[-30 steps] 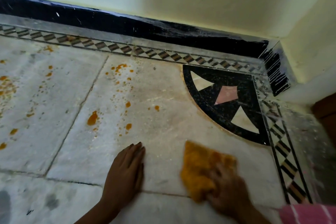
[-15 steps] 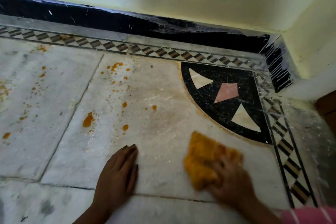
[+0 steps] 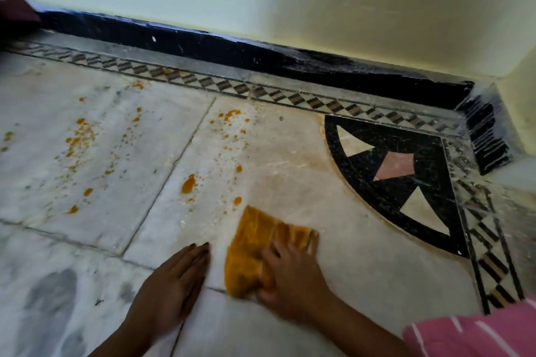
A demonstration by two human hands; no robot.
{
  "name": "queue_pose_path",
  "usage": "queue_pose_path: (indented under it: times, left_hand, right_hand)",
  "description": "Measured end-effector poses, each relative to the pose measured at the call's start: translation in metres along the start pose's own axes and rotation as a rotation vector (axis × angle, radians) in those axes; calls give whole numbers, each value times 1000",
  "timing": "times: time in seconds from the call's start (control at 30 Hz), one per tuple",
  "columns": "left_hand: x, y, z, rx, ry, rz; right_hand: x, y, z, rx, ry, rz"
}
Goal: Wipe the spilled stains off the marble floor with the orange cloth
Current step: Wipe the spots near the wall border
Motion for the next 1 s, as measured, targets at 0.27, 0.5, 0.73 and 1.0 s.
queue_pose_path:
  times: [0.27,0.5,0.73,1.0]
  left_hand:
    - [-30,-13,2,220,-225,14]
    - [-55,-48,30,484,-232,-13]
    - [-111,-46,16,573,-641,-8]
    - [-129,-22,-2,389,-653,-46]
  right_hand:
    - [68,-40,26,-215,-88,-105]
    - [33,-163,164,-13,-86,-211]
    - [-29,-32,138,-539,-168,-370]
    - [-54,-14,163,67,333,-76]
Point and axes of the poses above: each hand's wrist, its own z-axis towards the middle knuckle, its own y-axis out of the palm, x = y × z, the point moved 2 cm from there along z, towards the middle knuckle, and after that the axes turned 10 degrees about x, right-handed, at the moved point
